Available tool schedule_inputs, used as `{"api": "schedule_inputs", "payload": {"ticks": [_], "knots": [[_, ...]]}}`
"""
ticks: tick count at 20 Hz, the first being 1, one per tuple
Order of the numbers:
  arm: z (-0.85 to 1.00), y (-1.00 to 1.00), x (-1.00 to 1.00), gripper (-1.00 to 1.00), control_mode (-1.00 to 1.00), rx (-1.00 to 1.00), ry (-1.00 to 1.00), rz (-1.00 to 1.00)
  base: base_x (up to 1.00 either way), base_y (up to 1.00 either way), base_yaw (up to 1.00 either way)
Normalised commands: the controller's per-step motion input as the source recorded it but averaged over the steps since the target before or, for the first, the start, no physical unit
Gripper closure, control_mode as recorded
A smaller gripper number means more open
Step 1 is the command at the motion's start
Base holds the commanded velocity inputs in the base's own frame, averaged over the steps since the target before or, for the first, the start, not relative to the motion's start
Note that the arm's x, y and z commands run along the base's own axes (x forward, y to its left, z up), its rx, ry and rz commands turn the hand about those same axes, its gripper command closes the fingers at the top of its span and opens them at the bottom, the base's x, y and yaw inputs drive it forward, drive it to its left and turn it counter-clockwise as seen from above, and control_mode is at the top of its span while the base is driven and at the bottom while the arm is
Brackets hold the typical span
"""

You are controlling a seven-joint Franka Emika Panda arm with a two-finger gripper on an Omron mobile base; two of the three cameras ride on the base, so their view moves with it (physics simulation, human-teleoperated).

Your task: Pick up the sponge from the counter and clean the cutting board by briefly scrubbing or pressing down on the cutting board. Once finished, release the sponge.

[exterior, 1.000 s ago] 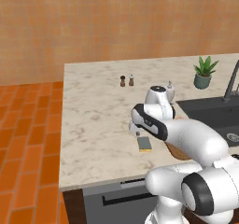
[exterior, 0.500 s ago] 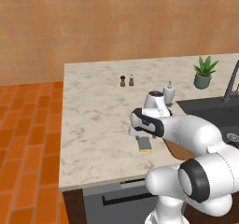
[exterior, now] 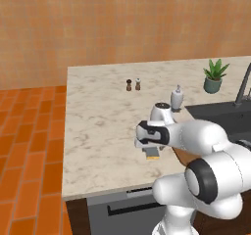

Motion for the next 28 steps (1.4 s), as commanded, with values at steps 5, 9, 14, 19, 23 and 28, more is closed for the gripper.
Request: {"api": "schedule_inputs", "payload": {"ticks": [5,9,14,19,23,28], "knots": [[-0.26,0.00,0.16,-1.00,-1.00,0.00,0.00,0.00,0.00,0.00,0.00],[-0.19,0.00,0.19,-1.00,-1.00,0.00,0.00,0.00,0.00,0.00,0.00],[-0.17,0.00,0.13,1.00,-1.00,0.00,-0.01,0.00,0.00,0.00,0.00],[0.00,0.00,0.01,1.00,-1.00,0.00,0.00,0.00,0.00,0.00,0.00],[0.04,-0.04,0.00,1.00,-1.00,0.01,0.00,-0.01,0.00,0.00,0.00],[0.40,-0.35,-0.07,1.00,-1.00,0.03,-0.01,-0.12,0.00,0.00,0.00]]}}
